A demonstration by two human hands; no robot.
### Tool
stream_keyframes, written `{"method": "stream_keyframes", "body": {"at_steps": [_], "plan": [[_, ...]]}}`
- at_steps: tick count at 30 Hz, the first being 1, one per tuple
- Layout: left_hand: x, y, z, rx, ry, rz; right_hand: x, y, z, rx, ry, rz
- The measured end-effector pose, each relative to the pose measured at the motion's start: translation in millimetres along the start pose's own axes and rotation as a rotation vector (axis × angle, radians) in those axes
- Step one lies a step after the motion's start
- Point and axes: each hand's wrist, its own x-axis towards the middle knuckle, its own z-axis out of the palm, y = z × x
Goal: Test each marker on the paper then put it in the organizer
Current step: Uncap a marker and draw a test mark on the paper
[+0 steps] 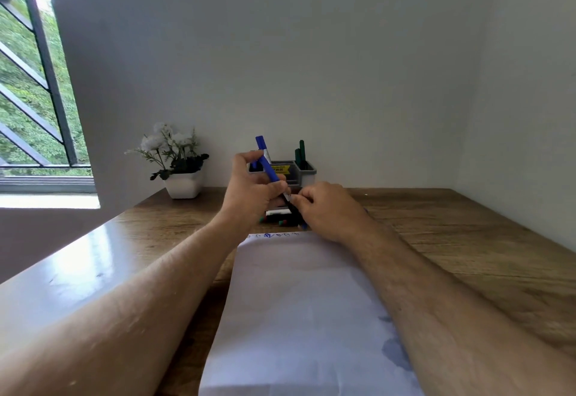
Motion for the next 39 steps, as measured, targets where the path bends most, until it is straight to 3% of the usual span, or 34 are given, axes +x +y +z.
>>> {"method": "stream_keyframes", "body": {"at_steps": [3,8,13,18,30,39], "plan": [[1.6,-2.2,-1.2,0.168,0.028,0.085,1.5,2.8,-1.2,-0.024,-0.003,0.039],[7.5,4.3,-7.9,0.204,0.18,0.222,1.4,4.7,0.3,-0.017,-0.037,0.043],[22.1,26.8,-12.6,0.234,0.373,0.491,2.2,0.8,2.1,0.001,-0.063,0.026],[44.5,33.8,-8.4,0.435,0.368,0.625,1.3,-0.3,0.7,-0.013,-0.097,0.018],[82.6,-8.9,-8.6,0.912,0.269,0.404,13.3,3.5,6.1,-0.048,-0.077,0.012],[78.6,-11.4,-7.7,1.021,0.269,0.35,13.4,3.0,5.4,-0.077,-0.073,0.002]]}}
